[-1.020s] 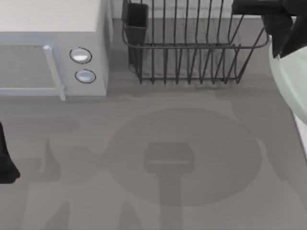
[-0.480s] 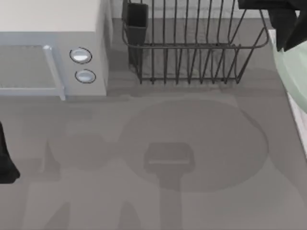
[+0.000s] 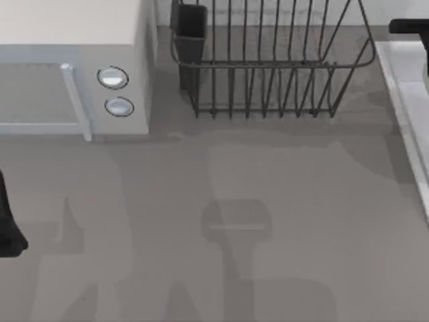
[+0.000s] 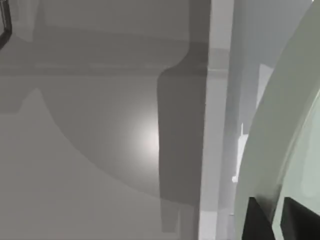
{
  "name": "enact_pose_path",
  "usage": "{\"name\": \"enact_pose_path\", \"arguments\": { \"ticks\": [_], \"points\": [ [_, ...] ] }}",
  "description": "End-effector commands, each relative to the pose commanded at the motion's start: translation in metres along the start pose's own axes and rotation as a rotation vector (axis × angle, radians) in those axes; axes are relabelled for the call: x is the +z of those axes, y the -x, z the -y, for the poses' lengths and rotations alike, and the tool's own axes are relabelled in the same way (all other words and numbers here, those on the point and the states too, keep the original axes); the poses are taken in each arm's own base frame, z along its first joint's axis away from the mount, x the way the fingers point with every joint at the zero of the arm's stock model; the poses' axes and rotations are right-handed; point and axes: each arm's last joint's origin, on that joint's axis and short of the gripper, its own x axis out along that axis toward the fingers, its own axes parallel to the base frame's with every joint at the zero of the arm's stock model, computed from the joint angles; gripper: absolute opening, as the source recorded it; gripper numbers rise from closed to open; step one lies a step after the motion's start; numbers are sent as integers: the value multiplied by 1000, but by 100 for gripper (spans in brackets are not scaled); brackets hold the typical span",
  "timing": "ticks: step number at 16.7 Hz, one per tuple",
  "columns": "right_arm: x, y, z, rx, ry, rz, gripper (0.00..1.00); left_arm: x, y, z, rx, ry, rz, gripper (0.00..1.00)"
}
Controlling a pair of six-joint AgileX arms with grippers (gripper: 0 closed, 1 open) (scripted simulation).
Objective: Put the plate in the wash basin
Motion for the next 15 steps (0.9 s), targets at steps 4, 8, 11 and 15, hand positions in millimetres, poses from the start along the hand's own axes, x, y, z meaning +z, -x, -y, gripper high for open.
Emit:
{"name": "enact_pose_path", "arguments": {
  "ticks": [4,8,11,15],
  "points": [
    [16,-30,51,1,1,3,0,0,0,0,0,0,0,100],
    [17,-31,53,1,1,3,0,0,0,0,0,0,0,100],
    [17,-31,53,1,1,3,23,0,0,0,0,0,0,100],
    [17,-31,53,1,1,3,53,0,0,0,0,0,0,100]
  ]
}}
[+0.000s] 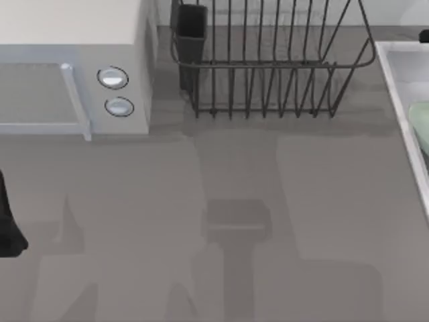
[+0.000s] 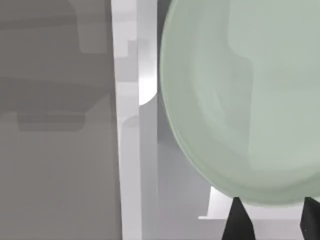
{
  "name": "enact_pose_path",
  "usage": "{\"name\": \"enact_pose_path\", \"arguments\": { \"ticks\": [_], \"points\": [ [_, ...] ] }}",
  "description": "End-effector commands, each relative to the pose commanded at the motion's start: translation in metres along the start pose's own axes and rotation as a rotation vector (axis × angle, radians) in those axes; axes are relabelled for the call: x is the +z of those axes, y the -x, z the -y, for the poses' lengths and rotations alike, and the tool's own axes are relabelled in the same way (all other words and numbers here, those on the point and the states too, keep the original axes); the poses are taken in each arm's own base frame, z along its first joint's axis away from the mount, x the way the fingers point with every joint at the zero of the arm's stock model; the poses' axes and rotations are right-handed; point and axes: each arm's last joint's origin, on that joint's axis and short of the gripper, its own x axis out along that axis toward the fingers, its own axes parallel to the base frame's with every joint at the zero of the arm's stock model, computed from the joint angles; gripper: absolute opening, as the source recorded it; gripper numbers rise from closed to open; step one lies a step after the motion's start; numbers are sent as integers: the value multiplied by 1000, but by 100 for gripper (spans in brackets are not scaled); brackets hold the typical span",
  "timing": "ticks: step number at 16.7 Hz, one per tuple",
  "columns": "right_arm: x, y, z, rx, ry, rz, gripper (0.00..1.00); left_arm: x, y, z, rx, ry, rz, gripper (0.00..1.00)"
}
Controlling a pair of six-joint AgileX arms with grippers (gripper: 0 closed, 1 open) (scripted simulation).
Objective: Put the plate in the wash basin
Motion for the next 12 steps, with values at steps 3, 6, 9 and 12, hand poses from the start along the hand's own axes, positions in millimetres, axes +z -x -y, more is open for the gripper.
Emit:
{"name": "enact_pose_path", "arguments": {
  "ticks": [3,6,9,12],
  "points": [
    [0,0,0,0,0,0,75,0,0,0,0,0,0,100],
    [0,0,0,0,0,0,98,0,0,0,0,0,0,100],
    [0,0,0,0,0,0,100,0,0,0,0,0,0,100],
    [0,0,0,0,0,0,100,0,0,0,0,0,0,100]
  ]
}}
